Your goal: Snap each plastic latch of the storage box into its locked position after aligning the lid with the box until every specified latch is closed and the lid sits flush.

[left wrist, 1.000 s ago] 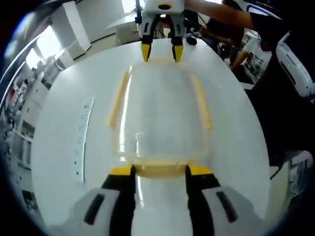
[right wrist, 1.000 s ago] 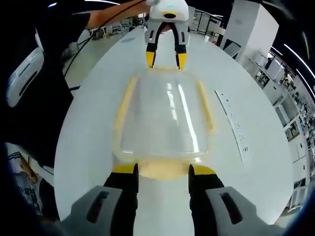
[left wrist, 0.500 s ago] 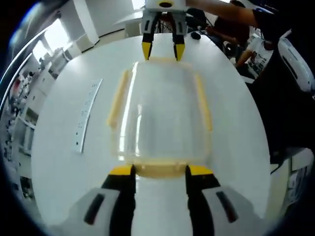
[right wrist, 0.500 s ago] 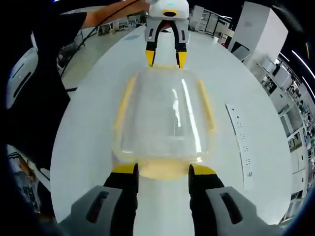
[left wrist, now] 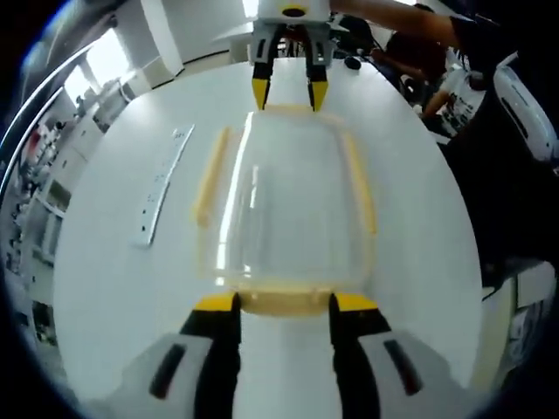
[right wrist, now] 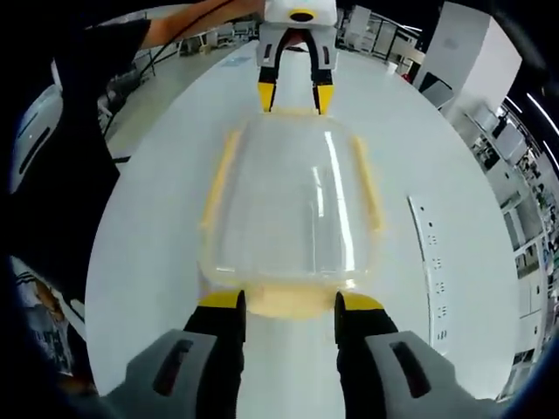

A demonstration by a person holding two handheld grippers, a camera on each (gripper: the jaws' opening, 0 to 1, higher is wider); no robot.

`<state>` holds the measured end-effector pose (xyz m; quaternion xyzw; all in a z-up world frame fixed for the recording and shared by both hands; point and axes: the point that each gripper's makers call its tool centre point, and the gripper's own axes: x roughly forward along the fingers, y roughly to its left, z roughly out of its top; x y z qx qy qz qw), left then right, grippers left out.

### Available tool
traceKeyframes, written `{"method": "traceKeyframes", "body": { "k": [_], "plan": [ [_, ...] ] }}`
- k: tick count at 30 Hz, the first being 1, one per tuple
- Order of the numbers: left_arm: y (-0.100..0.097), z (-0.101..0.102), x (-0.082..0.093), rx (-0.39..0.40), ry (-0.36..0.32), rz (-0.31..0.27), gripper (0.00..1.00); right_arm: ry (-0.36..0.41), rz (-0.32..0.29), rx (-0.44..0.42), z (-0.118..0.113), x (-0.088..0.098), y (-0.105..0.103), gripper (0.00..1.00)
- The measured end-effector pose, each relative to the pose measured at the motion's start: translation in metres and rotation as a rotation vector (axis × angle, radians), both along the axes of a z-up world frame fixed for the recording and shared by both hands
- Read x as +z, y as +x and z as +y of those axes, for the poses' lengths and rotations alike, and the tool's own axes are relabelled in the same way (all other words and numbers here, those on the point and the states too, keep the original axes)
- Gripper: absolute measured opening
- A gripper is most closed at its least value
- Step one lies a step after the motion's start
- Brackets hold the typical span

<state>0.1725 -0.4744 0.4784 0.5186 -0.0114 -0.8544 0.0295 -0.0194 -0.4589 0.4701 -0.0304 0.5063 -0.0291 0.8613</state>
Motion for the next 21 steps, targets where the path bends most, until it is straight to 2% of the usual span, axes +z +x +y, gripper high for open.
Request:
{"method": "traceKeyframes", "body": {
  "k": [12,21],
  "plan": [
    [0.007,-0.005,-0.011,0.001,0.030,0.007,0.40,0.028,0.047,0.018,-0.006,-0.007,0.006,0.40],
    [0.000,-0.006,-0.014,-0.007,0.059,0.004,0.40,0.044,0.077,0.006,-0.007,-0.009,-0.002,0.41]
  ]
}}
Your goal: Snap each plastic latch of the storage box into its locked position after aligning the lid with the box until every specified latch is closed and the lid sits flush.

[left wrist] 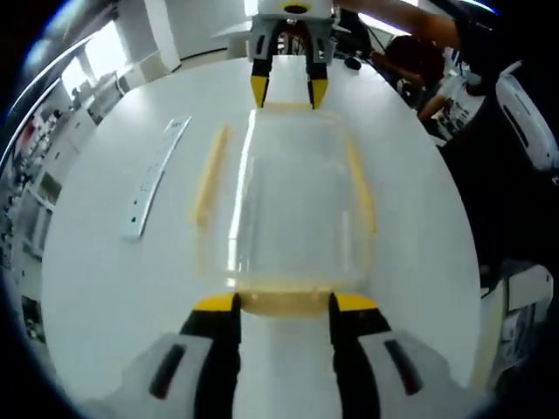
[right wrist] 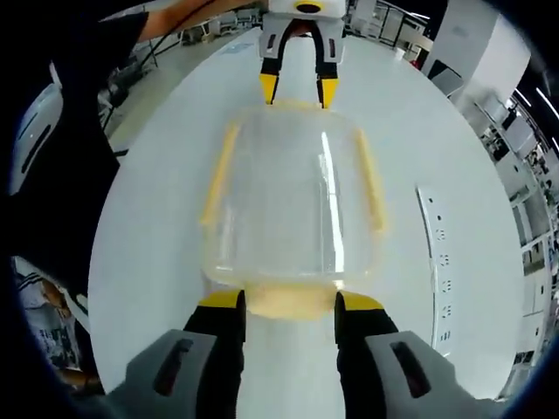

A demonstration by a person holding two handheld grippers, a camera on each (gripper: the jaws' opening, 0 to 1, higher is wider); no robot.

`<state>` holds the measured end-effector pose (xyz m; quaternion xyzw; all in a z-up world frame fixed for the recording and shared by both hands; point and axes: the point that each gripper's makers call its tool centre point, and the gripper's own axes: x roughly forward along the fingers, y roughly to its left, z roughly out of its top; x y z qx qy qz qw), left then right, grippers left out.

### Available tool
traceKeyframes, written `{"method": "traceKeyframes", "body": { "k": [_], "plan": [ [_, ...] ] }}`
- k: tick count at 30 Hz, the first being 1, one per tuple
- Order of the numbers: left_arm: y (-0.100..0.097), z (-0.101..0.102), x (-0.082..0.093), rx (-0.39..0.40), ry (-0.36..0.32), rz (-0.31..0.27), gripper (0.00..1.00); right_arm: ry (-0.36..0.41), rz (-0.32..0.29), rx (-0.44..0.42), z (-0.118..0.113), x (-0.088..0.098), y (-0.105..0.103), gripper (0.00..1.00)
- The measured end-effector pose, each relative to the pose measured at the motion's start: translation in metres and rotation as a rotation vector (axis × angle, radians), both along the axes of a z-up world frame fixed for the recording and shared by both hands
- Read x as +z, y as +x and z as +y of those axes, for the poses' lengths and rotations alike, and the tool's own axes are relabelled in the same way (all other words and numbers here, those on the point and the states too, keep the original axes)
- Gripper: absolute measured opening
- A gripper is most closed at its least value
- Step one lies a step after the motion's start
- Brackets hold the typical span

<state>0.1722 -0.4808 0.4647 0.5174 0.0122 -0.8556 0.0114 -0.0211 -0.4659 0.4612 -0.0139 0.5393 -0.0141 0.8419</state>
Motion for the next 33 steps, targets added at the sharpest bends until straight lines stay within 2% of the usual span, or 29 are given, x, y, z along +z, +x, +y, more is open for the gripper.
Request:
{"method": "traceKeyframes", "body": {
  "k": [33],
  "plan": [
    [0.004,-0.004,-0.003,0.024,-0.002,0.024,0.39,-0.022,0.015,-0.014,-0.003,-0.010,0.004,0.41]
  ]
}}
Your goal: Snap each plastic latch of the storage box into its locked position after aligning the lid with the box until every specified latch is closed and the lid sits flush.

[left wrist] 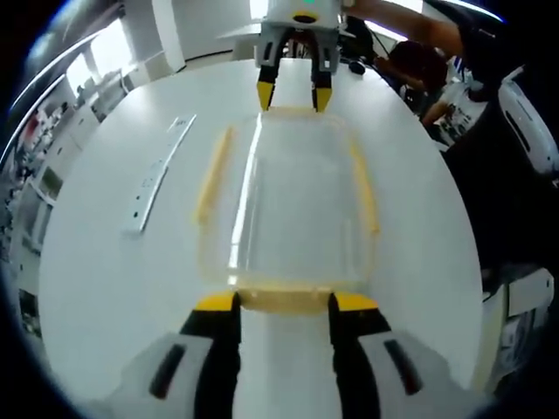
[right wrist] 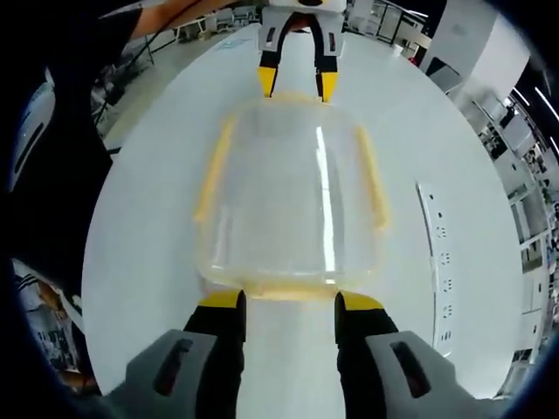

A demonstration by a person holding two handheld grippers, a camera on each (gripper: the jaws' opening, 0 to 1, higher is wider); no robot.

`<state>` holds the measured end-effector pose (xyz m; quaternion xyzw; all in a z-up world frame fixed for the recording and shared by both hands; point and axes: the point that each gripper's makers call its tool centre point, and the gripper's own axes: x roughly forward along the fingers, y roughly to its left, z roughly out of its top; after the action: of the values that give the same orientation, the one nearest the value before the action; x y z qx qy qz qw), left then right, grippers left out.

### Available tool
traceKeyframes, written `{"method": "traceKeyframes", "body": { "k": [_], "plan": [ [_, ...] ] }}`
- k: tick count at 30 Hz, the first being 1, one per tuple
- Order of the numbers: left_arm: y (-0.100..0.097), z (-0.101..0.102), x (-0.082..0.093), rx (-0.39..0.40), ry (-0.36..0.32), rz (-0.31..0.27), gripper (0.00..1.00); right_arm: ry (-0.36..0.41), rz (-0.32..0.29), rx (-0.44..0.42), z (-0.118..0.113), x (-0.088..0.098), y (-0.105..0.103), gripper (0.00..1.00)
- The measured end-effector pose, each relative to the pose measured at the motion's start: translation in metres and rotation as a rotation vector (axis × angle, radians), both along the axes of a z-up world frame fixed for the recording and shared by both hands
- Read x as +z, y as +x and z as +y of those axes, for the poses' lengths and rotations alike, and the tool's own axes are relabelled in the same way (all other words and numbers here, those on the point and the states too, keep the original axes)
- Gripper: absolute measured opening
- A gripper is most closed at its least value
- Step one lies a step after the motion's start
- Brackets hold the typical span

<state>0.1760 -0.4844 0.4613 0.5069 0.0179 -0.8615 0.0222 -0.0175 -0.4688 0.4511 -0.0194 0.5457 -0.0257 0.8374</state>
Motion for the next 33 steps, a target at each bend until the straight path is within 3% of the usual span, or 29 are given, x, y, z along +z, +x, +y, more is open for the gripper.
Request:
{"method": "traceKeyframes", "body": {
  "k": [10,18,27,32,33],
  "plan": [
    [0.001,-0.001,0.000,0.000,-0.006,0.014,0.40,-0.009,-0.010,-0.004,0.000,-0.001,0.000,0.41],
    [0.004,-0.001,0.002,0.060,-0.003,0.037,0.39,-0.035,-0.016,-0.002,-0.001,-0.002,-0.001,0.41],
    [0.007,0.000,0.025,0.112,-0.029,0.091,0.37,-0.085,-0.023,0.030,-0.001,0.002,-0.005,0.41],
    [-0.012,0.001,0.037,0.085,-0.055,0.171,0.35,-0.100,-0.038,0.013,-0.001,0.007,-0.009,0.40],
    [-0.022,0.002,0.039,0.051,-0.071,0.211,0.35,-0.101,-0.044,0.008,0.000,0.008,-0.010,0.40]
  ]
}}
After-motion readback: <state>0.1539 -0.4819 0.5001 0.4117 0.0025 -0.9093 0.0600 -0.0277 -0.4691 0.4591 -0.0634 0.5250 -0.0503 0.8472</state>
